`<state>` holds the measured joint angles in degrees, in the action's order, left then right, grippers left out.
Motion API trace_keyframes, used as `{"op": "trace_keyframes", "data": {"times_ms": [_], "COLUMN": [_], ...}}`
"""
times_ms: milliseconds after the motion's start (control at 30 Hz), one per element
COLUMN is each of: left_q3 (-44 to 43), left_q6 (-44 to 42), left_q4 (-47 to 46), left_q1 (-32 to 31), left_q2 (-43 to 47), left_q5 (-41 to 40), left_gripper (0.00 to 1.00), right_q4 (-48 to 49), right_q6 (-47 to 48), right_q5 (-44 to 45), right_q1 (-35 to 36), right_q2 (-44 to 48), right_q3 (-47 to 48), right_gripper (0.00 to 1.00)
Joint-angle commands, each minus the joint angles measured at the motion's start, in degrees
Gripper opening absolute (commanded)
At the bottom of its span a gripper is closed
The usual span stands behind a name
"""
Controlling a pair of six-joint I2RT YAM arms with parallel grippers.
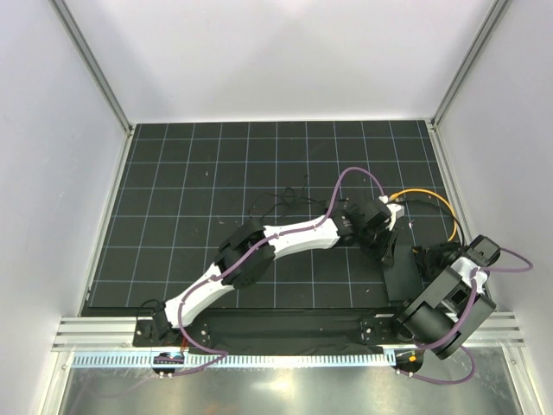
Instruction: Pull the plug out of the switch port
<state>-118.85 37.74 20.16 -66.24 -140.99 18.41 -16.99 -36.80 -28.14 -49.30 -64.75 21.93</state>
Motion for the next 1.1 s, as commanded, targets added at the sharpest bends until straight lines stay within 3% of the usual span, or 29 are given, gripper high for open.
{"op": "trace_keyframes", "data": {"times_ms": [0,133,600,833,1067], "left_q3": [-2.18,-2.62,-3.67,-1.74,1.42], "left_q6": [1.37,1.46,1.55,1.29,-0.73], "left_q4": [2.42,2.95,4.97,4.62,3.74], "left_q1": [0.41,0.41,0.5,0.5,0.67], "left_q2": [-0.87,-1.4,-2.19,-1.05,3.95], "left_q5": [0.13,0.31,1.53,1.71,-0.65], "left_gripper": [0.36,0.36,0.34,0.34,0.39], "right_q4": [1.16,2.31,2.23,1.79,-0.84], "right_q6": [0.94,0.94,1.02,1.29,1.29], "right_q5": [0.46,-0.42,0.37,-0.51,-0.34], "right_q1": [-0.1,-0.01,-0.01,-0.01,0.17], "right_q2": [-2.48,-5.56,-3.8,-2.13,-2.92], "right_q3": [0.66,0.57,0.74,1.97,3.55], "right_gripper": [0.42,0.4,0.39,0.49,0.52]}}
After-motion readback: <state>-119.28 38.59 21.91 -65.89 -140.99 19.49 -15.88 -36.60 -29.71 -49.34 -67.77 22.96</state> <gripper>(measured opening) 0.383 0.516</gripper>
